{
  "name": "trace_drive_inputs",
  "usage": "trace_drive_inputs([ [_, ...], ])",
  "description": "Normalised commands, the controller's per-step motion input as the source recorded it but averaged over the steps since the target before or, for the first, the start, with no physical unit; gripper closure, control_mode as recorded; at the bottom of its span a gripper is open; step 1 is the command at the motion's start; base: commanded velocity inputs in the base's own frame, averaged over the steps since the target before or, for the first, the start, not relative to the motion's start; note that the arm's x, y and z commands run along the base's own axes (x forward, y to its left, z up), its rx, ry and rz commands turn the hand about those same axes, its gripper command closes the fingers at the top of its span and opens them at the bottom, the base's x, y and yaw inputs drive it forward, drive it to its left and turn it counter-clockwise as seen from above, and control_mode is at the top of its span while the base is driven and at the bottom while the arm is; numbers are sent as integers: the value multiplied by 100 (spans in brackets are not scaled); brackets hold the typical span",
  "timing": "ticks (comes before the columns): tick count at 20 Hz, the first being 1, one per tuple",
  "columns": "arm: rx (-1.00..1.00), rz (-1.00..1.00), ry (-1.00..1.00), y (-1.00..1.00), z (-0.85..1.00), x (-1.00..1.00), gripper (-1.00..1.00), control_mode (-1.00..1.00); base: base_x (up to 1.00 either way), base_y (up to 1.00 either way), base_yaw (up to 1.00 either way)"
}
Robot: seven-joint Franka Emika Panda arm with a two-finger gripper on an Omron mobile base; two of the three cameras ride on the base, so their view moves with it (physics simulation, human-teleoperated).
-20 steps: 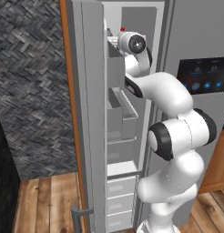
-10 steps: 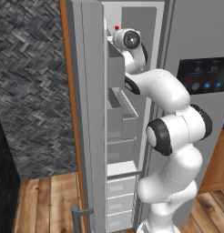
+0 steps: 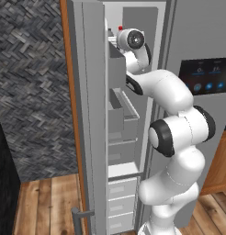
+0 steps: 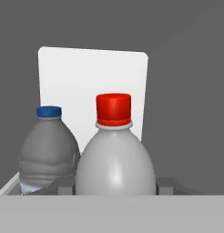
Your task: Take the bottled waters from the counter and place them in the freezer to freeze. Close the freezer door after placing the bottles.
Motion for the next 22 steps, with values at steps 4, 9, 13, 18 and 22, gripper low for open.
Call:
trace_drive_inputs([
  [4, 0, 0, 0, -22, -10, 0, 100, -100, 0, 0, 0],
  [9, 0, 0, 0, -14, -39, 0, 100, -100, 0, 0, 0],
  [13, 1, 0, 0, -13, -57, 0, 100, -100, 0, 0, 0],
  [18, 0, 0, 0, -7, -30, 0, -100, -100, 0, 0, 0],
  [22, 1, 0, 0, 0, 0, 0, -100, -100, 0, 0, 0],
])
